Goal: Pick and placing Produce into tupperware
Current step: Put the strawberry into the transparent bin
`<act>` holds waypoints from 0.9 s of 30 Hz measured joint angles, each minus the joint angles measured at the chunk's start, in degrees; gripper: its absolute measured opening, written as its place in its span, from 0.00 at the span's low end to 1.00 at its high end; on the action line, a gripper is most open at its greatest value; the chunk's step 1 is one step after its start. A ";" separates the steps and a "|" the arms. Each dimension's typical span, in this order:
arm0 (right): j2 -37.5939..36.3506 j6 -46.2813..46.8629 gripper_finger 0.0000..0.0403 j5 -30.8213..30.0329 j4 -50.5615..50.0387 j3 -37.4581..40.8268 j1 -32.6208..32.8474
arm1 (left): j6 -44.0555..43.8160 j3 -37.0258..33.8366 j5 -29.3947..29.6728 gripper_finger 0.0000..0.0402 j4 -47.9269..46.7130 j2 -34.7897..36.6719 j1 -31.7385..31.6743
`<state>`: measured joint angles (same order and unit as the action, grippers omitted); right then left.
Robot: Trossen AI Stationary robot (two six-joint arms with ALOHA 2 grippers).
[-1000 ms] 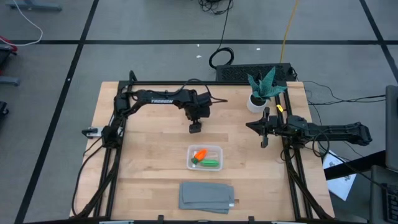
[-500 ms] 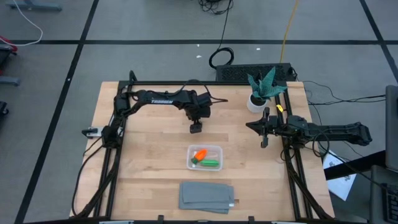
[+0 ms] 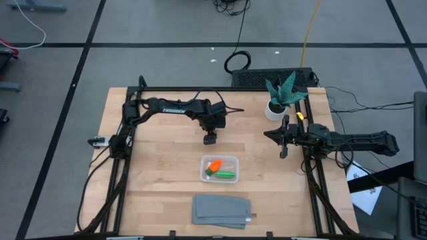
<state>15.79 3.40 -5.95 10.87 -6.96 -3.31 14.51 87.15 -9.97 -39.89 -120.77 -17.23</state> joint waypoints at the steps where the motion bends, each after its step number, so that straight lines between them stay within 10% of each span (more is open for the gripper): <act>1: -0.01 0.00 0.00 0.02 0.00 0.00 0.01 | 0.22 0.00 0.03 0.73 -0.11 0.00 0.00; 27: -0.02 0.00 0.00 0.02 -0.02 0.00 0.02 | 0.29 0.00 2.48 0.73 0.73 0.00 0.02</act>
<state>15.77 3.40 -5.93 10.86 -6.96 -3.29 14.80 87.15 -7.49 -39.16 -120.77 -17.21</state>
